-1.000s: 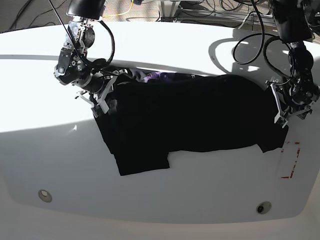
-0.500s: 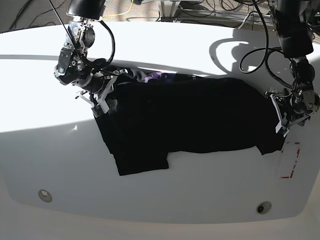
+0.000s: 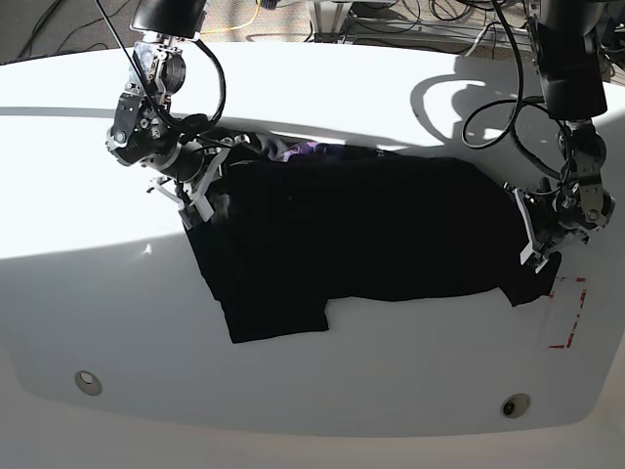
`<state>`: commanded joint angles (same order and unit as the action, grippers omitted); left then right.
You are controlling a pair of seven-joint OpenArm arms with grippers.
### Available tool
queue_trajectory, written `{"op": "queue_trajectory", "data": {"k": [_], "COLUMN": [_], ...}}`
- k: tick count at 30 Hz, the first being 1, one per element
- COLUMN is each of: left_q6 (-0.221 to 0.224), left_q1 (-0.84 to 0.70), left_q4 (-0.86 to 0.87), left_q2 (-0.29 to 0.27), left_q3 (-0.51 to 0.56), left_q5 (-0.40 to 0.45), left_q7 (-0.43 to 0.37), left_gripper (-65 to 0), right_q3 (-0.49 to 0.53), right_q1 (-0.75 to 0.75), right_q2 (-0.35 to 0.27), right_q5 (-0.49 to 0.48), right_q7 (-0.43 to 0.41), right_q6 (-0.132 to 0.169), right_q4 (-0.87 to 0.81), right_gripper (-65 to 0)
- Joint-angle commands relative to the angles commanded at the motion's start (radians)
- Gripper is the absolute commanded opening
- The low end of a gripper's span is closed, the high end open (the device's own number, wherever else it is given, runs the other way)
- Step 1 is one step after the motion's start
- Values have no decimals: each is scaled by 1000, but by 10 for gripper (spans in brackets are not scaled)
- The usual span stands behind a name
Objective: Layout the t-shirt on the table in an organized manner, then fold the t-shirt properly
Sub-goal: 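Lift the t-shirt with both grippers and swing it forward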
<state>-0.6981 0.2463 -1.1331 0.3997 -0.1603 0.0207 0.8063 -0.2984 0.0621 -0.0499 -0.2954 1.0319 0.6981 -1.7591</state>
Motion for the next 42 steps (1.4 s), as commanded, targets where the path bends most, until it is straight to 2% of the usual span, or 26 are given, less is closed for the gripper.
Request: {"op": "queue_trajectory", "data": {"k": [2, 9, 14, 18, 20, 24, 33, 40, 42], "left_q6": [0, 0, 0, 0, 0, 0, 0, 0, 0], "left_q1": [-8, -77, -183, -255, -284, -333, -180, -26, 41], "left_q4": [-5, -147, -417, -634, -732, -858, -865, -864, -864], "left_q2": [0, 8, 21, 21, 21, 21, 21, 15, -21], "left_q3": [0, -17, -94, -141, -158, -212, -270, -273, -272], "left_q5": [0, -3, -8, -5, -5, -8, -9, -9, -9], "left_q7": [3, 40, 172, 313, 371, 445, 540, 545, 543], "left_gripper": [-650, -650, -650, -650, -650, -650, -650, -649, -649], "right_q3": [0, -5, -8, -35, -66, -155, -230, -255, -255], "right_q1": [0, 15, 43, 64, 72, 77, 12, -57, -74], "right_q2": [0, -2, -6, -2, -2, -35, -130, -163, -175], "right_q5": [0, -2, -2, -6, -43, -184, -354, -402, -407], "right_q7": [0, 2, 44, 112, 135, 164, 247, 287, 287], "right_q6": [0, 0, 0, 0, 0, 0, 0, 0, 0], "right_q4": [-2, -74, -186, -269, -275, -273, -273, -272, -272], "right_gripper": [-650, -650, -650, -650, -650, -650, -650, -650, -650]}}
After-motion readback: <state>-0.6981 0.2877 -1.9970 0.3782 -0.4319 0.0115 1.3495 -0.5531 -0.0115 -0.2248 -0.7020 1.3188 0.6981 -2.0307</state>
